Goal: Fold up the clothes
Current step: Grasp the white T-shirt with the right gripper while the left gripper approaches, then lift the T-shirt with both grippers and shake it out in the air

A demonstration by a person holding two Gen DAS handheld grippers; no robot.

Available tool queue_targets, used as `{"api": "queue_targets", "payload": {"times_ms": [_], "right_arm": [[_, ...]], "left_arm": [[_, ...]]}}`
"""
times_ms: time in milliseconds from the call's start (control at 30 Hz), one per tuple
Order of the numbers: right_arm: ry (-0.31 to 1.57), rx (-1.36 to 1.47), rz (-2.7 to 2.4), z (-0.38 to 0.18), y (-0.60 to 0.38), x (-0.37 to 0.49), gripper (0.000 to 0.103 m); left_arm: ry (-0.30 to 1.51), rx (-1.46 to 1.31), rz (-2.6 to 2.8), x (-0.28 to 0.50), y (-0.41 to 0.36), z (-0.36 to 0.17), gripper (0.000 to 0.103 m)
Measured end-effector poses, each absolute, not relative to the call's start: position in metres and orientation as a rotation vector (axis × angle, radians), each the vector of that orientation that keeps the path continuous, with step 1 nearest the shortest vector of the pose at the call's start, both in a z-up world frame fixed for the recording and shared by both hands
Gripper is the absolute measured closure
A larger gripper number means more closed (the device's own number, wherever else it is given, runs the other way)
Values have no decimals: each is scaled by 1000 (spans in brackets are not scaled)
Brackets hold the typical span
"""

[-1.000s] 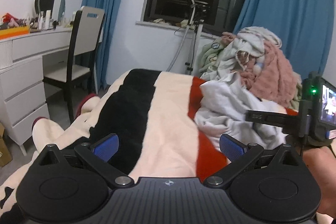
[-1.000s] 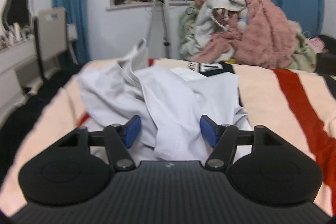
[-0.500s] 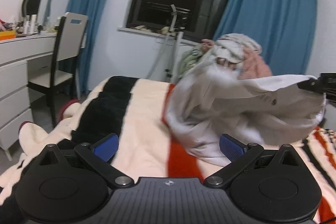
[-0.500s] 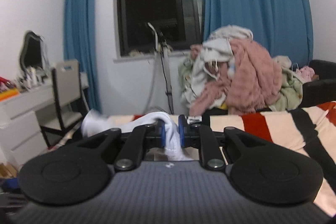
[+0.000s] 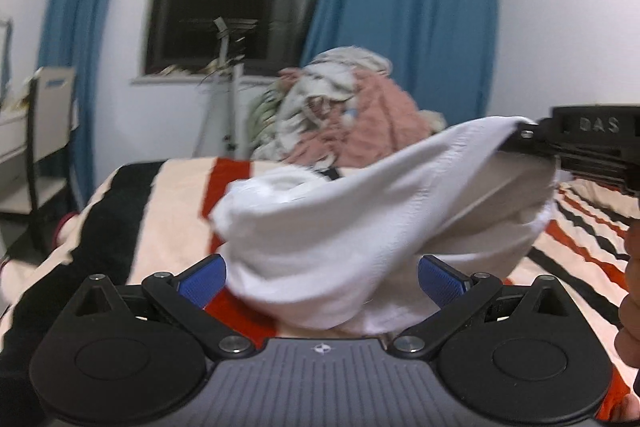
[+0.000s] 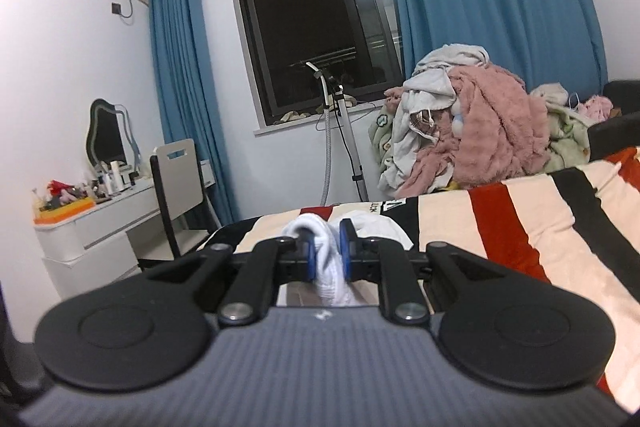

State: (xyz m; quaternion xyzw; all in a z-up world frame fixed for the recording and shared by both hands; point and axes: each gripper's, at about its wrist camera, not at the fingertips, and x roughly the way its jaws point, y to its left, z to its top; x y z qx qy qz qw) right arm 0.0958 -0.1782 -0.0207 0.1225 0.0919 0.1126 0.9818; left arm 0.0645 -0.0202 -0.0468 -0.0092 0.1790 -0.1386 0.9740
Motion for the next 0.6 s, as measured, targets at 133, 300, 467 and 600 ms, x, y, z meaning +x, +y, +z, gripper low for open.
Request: {"api": "queue_targets", "payload": {"times_ms": [133,300,467,600], "right_arm": [[200,281,234,-25,-187,92,88],[218,310,231,-32,-195,91,88],[223,293,185,-40,-198,98,88],[226,270,129,-47,-197,104,88]], "left_arm": [[333,6,-329,73,-57,-56,0],[267,12,-275,77,-83,-67,0],[154,-17,-104,73,-75,-71,0],[198,22,57,79,-69,-76,0]]}}
